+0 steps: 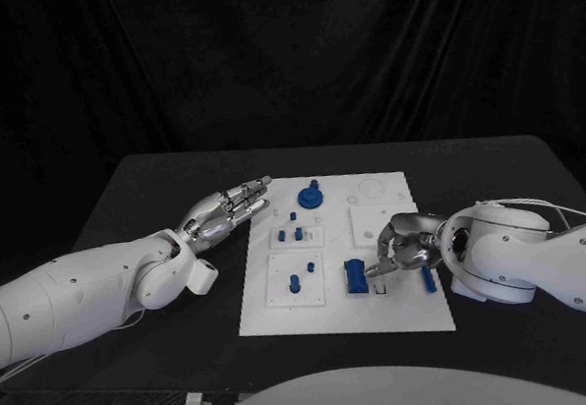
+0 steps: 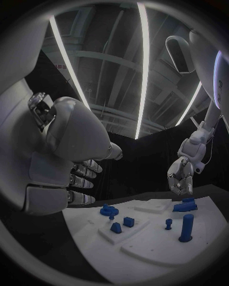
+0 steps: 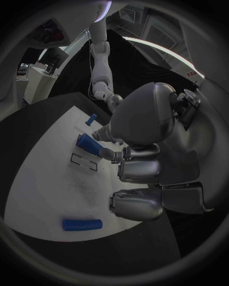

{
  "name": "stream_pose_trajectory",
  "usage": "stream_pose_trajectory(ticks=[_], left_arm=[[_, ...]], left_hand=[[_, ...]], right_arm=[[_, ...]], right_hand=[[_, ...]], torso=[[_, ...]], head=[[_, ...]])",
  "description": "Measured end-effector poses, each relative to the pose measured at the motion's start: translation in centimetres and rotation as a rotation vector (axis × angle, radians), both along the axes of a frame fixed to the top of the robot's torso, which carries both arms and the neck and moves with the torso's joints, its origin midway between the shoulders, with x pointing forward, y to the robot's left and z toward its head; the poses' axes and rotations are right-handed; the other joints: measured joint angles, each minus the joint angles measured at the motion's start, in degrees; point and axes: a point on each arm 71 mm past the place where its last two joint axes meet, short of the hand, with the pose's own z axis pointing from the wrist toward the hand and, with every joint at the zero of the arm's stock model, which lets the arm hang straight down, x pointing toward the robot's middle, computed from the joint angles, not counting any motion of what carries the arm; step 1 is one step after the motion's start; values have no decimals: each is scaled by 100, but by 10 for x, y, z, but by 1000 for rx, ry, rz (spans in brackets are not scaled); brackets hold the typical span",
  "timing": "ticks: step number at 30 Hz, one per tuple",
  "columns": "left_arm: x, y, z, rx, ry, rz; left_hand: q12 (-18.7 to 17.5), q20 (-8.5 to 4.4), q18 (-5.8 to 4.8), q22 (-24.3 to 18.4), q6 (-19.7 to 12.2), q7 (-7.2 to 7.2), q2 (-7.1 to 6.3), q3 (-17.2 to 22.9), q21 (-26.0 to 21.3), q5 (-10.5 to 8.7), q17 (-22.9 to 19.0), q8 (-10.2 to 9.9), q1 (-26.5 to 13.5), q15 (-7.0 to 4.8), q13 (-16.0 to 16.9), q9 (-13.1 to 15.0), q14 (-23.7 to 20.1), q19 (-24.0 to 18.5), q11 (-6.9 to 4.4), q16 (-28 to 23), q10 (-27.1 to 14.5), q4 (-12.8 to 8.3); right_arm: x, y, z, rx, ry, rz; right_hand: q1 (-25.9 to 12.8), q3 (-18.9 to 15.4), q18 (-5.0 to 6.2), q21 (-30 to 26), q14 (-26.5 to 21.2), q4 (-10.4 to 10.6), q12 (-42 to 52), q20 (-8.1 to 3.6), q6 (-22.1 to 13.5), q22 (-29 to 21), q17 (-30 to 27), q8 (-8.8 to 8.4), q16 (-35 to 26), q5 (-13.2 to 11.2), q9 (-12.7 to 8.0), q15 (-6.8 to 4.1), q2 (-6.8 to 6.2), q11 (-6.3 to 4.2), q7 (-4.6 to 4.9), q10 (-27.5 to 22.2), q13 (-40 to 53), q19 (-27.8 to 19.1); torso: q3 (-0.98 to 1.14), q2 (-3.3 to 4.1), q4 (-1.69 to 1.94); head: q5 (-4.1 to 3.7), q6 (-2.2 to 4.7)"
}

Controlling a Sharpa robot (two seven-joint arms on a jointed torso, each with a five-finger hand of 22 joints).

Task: Assemble the parts on the task board

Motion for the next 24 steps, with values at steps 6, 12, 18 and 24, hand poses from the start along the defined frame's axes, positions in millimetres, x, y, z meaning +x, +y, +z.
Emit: stream_pose_trajectory(ticks=[6, 12, 18, 24], left_arm=[[0, 0, 0, -1, 1, -2], [0, -1, -1, -2, 3, -3], [-1, -1, -1, -2, 4, -4], [-1, -1, -2, -4, 6, -6]], left_hand=[[0, 0, 0, 0, 0, 0, 0, 0, 0, 0, -1, 0, 0, 0, 0, 0, 0, 0, 0, 0, 0, 0], [0, 0, 0, 0, 0, 0, 0, 0, 0, 0, -1, 0, 0, 0, 0, 0, 0, 0, 0, 0, 0, 0], [0, 0, 0, -1, 0, 0, 0, 16, 0, 0, -1, 0, 0, 0, 0, -1, 0, 0, 0, 0, 0, -16], [0, -1, 0, -1, 0, 0, 20, 16, 0, 0, 0, 0, 20, 0, 0, -1, 0, 0, 12, 0, -13, -16]], right_arm=[[0, 6, -5, -7, -24, 18], [0, 10, -9, -13, -30, 30], [0, 12, -12, -19, -29, 39], [1, 15, -12, -20, -32, 45]], right_hand=[[22, 0, 0, 0, 0, 0, 0, -21, 0, 4, 0, 34, 0, 0, 49, 0, -22, 0, 0, 0, 0, 21], [102, 16, 0, 0, 0, 16, 0, -21, -71, 3, -4, 108, 0, -135, 167, 0, -147, 0, -10, 0, -1, 21], [226, 116, 0, 0, 0, 42, 0, -21, -102, 3, -11, 146, 0, -239, 265, 0, -316, 0, -19, 0, -1, 21], [297, 198, 0, 0, 0, 23, 0, -21, -142, 2, -20, 146, 0, -240, 320, 0, -388, 0, -19, 0, -1, 21]], torso=[[0, -1, 0], [0, -3, 0], [0, -3, -1], [0, -5, -1]], head=[[7, 0], [14, 0], [13, 0], [19, 0]])
